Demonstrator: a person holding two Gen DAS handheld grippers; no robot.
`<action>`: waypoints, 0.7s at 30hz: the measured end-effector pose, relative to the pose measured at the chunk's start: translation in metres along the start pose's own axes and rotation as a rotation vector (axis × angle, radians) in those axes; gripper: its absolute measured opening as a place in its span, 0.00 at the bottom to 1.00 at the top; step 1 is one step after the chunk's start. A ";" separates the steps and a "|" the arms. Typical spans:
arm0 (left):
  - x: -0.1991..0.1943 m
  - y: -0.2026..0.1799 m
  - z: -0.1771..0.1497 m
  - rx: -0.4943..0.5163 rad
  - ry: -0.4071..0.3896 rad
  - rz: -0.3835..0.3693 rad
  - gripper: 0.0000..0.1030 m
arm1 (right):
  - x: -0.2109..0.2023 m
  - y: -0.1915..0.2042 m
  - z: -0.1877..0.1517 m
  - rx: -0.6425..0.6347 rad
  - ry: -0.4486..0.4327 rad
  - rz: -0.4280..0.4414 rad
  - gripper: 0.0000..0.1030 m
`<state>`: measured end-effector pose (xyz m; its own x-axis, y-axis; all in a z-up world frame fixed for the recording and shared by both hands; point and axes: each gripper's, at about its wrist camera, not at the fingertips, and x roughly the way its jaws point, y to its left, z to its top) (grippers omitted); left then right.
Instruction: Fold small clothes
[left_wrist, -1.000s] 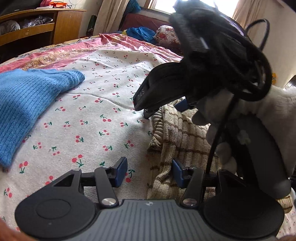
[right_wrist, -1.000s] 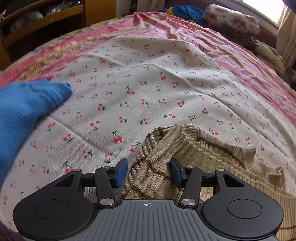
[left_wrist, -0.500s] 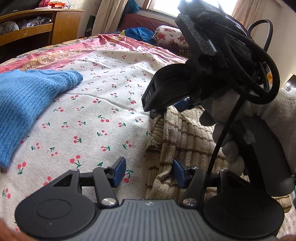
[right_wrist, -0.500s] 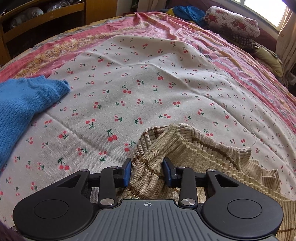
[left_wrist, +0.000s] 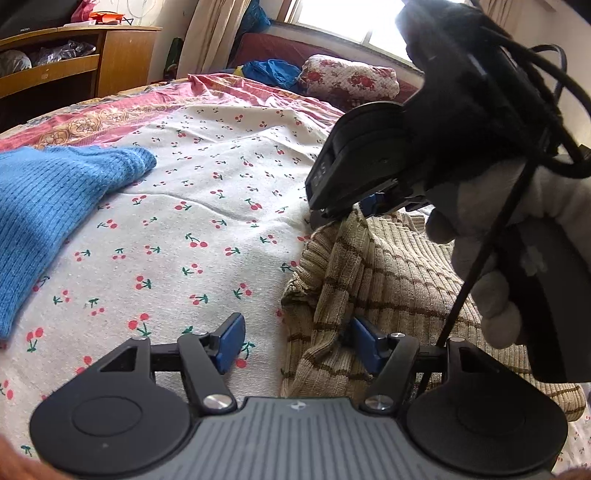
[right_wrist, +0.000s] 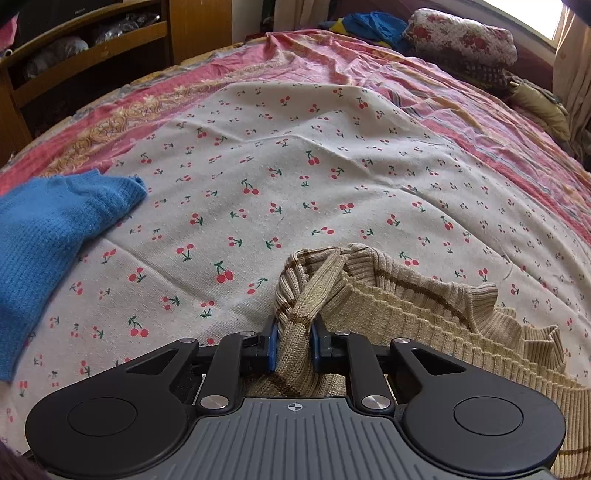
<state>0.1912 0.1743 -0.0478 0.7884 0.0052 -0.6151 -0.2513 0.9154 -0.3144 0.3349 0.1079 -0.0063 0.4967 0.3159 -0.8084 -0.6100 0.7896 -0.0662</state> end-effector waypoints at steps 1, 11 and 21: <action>0.000 0.000 0.000 0.001 -0.002 -0.003 0.66 | -0.001 -0.002 0.000 0.006 -0.002 0.006 0.14; 0.001 -0.001 -0.002 -0.007 -0.013 -0.043 0.52 | -0.018 -0.020 -0.001 0.063 -0.026 0.071 0.13; -0.001 -0.004 -0.006 0.002 -0.033 -0.047 0.58 | -0.037 -0.036 -0.005 0.099 -0.047 0.111 0.13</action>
<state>0.1880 0.1680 -0.0496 0.8175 -0.0245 -0.5754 -0.2124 0.9158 -0.3408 0.3357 0.0652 0.0232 0.4592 0.4271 -0.7789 -0.6005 0.7954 0.0821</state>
